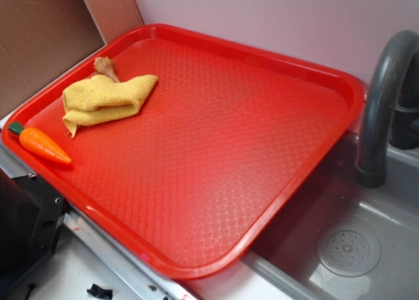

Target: Grab the shell.

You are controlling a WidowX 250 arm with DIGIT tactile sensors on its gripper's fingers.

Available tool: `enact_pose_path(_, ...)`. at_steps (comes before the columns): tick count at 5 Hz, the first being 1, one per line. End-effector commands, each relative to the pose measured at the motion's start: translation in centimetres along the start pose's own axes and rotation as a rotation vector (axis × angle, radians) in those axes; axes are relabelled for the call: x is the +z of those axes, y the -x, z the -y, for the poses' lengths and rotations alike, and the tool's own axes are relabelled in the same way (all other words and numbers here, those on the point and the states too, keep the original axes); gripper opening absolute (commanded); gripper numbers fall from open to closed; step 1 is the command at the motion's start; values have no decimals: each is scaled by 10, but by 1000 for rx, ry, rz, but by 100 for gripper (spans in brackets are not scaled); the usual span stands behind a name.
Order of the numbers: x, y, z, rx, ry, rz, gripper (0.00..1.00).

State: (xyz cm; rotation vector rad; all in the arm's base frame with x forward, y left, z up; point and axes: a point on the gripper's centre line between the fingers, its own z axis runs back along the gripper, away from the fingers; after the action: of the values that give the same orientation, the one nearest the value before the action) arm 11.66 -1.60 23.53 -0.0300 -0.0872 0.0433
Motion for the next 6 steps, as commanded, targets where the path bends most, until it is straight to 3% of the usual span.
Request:
enact_pose_path(1,0,0,0,0,0,0,100)
enact_pose_path(3,-24,-26,-35,497,-23,102,100)
enact_pose_path(4,-51,-39,-67,744,-21,186,100)
enact_pose_path(5,-77,-54,-96,988,-25,308,100)
enact_pose_path(6,-108,-65,-119,1220,-122,355,100)
